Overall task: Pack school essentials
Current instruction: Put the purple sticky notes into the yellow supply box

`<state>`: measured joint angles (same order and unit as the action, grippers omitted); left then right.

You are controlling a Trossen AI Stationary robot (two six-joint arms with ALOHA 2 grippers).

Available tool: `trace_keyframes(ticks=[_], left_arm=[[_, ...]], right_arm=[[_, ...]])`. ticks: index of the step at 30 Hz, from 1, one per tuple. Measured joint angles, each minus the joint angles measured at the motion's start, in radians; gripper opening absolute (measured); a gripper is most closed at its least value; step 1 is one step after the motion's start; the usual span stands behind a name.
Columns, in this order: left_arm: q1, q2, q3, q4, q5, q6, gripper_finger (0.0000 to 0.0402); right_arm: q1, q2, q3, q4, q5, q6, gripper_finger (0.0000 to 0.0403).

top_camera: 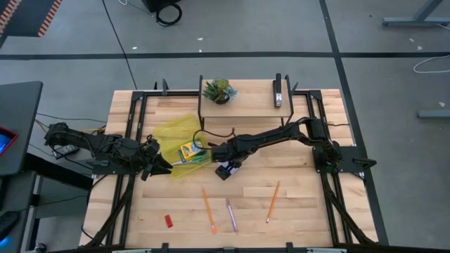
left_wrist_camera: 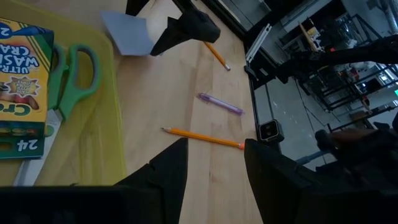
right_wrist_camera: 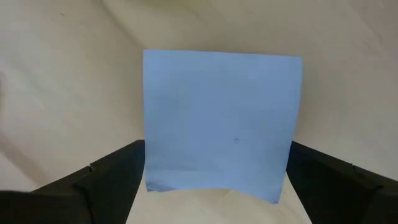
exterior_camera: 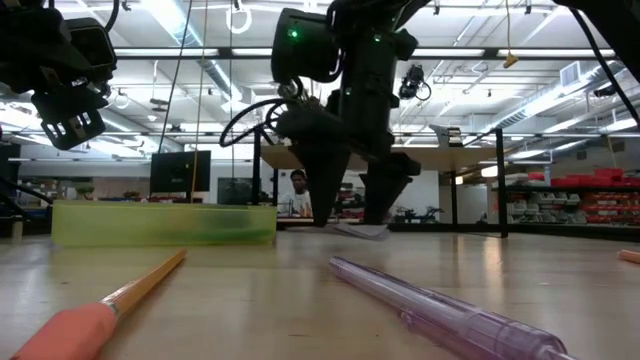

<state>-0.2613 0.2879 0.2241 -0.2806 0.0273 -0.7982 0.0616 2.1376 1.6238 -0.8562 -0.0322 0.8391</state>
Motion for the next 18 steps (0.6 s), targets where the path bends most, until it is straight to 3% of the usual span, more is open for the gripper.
trace_keyframes(ticks=[18], left_arm=[[0.000,0.000,0.000,0.000,0.000,0.001,0.0167]], right_arm=[[0.000,-0.002,0.095,0.003,-0.003,-0.005,0.0380]])
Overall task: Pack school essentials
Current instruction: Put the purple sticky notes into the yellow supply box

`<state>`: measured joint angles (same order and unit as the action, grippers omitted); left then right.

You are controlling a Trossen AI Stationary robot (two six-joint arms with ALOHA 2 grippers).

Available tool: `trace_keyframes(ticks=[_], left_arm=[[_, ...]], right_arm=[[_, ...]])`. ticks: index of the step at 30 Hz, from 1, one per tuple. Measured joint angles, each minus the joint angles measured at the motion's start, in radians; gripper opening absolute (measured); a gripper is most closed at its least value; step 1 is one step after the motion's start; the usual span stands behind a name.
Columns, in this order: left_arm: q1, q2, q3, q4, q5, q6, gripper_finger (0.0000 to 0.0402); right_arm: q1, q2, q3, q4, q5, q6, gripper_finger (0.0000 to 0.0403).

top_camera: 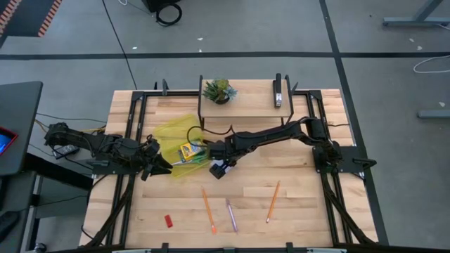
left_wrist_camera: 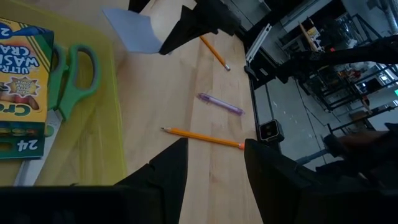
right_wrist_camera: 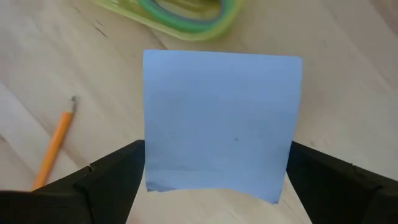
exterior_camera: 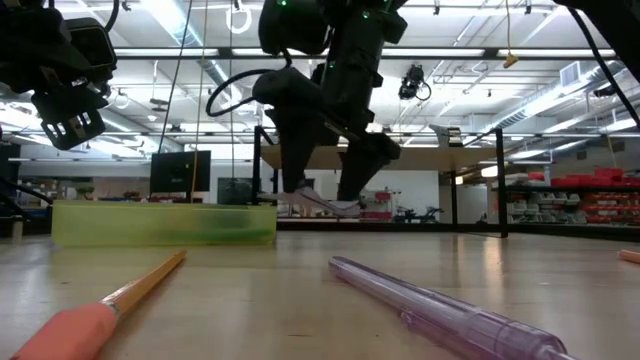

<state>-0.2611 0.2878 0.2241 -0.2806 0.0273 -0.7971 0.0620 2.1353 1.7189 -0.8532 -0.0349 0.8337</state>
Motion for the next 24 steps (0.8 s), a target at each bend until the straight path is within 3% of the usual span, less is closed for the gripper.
trace_keyframes(ticks=[24], left_arm=[[0.000,0.000,0.000,-0.001,-0.024,0.008,0.0167]], right_arm=[[0.000,-0.002,0.017,0.153,-0.031,0.063,0.0380]])
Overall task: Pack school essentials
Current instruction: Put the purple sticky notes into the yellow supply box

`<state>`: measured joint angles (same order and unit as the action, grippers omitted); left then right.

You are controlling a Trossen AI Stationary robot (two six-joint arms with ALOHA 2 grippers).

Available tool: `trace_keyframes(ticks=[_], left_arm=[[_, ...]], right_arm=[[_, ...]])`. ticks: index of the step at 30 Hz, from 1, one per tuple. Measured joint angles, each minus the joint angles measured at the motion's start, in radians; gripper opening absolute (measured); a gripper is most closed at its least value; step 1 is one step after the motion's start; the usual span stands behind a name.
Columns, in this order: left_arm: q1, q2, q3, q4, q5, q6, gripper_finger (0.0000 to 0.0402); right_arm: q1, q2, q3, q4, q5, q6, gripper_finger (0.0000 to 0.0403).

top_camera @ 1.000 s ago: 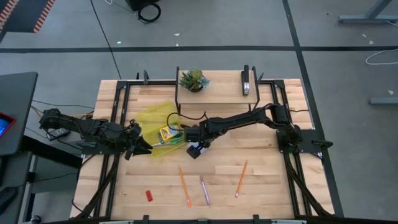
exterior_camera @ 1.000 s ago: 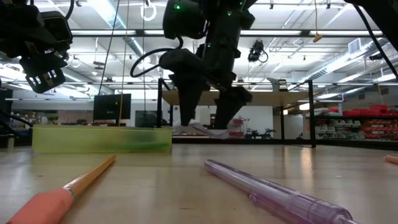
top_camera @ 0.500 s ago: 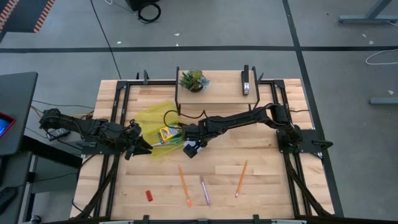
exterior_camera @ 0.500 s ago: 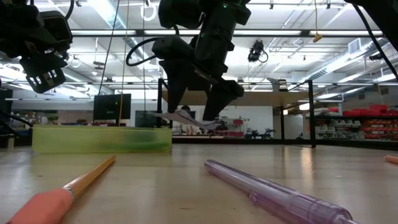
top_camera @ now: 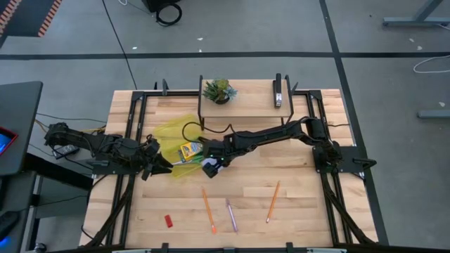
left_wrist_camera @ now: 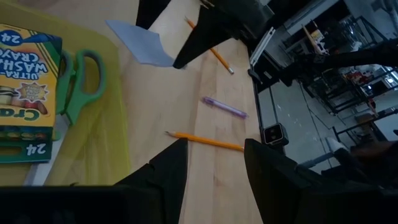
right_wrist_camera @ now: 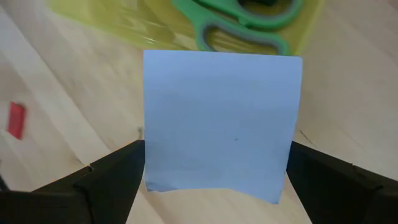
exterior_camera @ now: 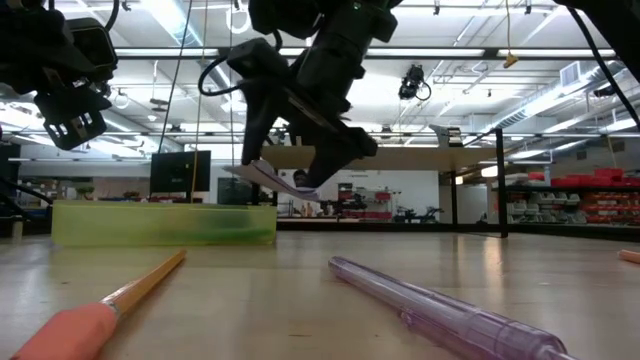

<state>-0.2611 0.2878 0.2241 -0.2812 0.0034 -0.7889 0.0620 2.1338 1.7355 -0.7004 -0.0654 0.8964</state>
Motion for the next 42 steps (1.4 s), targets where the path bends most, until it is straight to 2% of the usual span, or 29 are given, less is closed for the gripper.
trace_keyframes(ticks=[9,18,42], left_arm=[[0.000,0.000,0.000,0.000,-0.004,0.000,0.0167],[0.000,0.000,0.000,-0.001,-0.004,-0.001,0.0167],[0.000,0.000,0.000,-0.001,-0.011,0.015,0.0167]], right_arm=[[-0.009,0.000,0.000,0.140,0.014,0.020,0.0381],[-0.023,0.000,0.000,0.255,0.083,0.019,0.0381],[-0.080,0.000,0.000,0.300,0.199,-0.066,0.0381]])
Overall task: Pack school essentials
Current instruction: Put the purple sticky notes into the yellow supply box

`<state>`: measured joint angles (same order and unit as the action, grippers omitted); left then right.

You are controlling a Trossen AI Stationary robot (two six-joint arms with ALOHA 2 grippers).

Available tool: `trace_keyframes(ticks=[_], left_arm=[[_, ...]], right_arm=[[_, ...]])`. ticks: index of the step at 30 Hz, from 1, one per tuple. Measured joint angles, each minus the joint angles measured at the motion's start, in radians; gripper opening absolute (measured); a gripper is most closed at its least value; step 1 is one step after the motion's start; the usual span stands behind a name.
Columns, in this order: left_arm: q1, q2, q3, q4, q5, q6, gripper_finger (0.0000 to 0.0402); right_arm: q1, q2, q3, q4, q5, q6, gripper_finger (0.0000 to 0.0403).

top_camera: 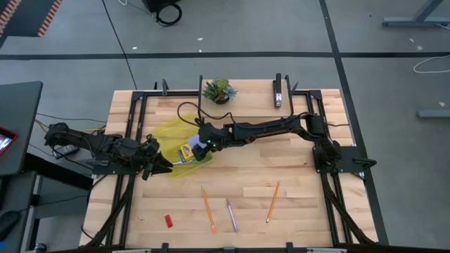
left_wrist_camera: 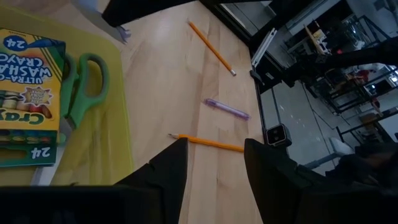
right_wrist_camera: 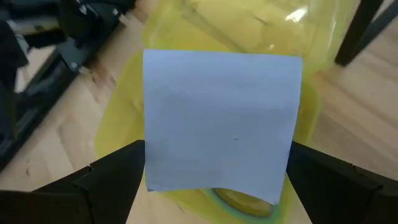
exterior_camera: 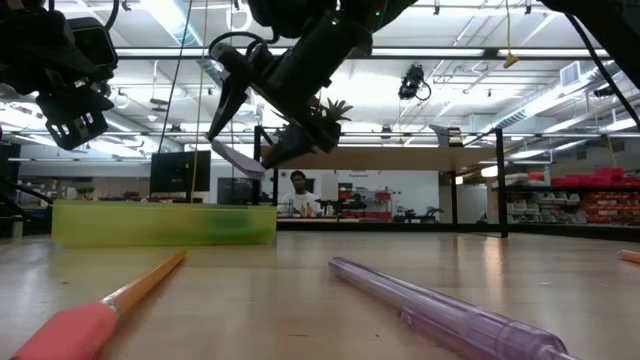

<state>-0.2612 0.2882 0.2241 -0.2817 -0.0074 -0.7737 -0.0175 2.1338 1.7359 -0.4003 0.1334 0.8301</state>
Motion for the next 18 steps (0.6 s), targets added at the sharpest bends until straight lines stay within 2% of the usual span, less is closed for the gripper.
trace_keyframes(ticks=[5,8,12,15,18], left_arm=[[0.000,0.000,0.000,0.000,0.004,0.001,0.0167],[0.000,0.000,0.000,0.004,0.043,0.024,0.0167],[-0.001,0.000,0.000,0.099,0.121,0.147,0.0167],[-0.001,0.000,0.000,0.193,0.137,0.283,0.0167],[-0.001,0.000,0.000,0.239,0.137,0.345,0.0167]], right_arm=[[0.010,0.000,0.000,0.019,0.035,0.008,0.0381],[0.014,0.000,0.000,0.037,0.039,0.020,0.0381],[0.037,0.000,0.000,0.066,0.048,0.034,0.0381],[0.063,0.000,0.018,0.063,0.053,0.053,0.0381],[0.080,0.000,0.068,0.032,0.065,0.061,0.0381]])
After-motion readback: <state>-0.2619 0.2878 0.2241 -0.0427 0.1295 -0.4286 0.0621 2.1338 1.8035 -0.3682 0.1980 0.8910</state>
